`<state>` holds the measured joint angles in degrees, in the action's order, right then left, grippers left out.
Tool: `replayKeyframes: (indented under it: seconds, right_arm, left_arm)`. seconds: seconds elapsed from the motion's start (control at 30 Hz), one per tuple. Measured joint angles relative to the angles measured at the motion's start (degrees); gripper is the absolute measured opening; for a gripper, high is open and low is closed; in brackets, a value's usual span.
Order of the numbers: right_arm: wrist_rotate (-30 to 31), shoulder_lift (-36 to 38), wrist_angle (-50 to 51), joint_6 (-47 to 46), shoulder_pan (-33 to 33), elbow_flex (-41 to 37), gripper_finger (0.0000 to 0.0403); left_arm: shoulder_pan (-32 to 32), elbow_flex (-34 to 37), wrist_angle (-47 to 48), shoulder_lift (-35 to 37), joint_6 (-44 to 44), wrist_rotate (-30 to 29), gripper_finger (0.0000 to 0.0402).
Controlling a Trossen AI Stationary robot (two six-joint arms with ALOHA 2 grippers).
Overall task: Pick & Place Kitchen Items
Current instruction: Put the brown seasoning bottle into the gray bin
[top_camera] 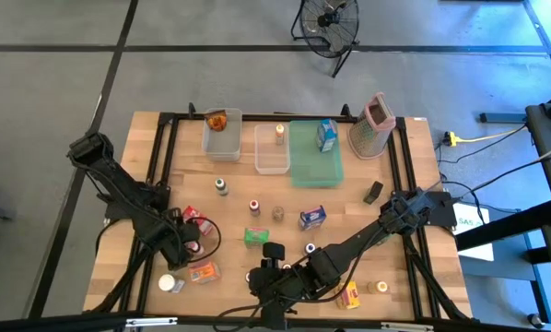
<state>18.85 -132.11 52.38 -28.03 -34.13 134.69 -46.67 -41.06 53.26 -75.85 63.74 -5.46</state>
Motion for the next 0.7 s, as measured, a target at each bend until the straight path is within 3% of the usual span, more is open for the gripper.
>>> replayKeyframes:
  seconds: [0.4, 0.7]
  right_arm:
    - [0.02, 0.0, -0.04, 0.02, 0.0, 0.0, 0.0195]
    - [0.2, 0.0, 0.0, 0.41, 0.28, 0.0, 0.0195]
  left_arm:
    - [0.0, 1.2, -1.69, 0.15, 0.13, -0.61, 0.0294]
    - [0.02, 1.27, -1.49, 0.09, 0.04, 0.22, 0.0241]
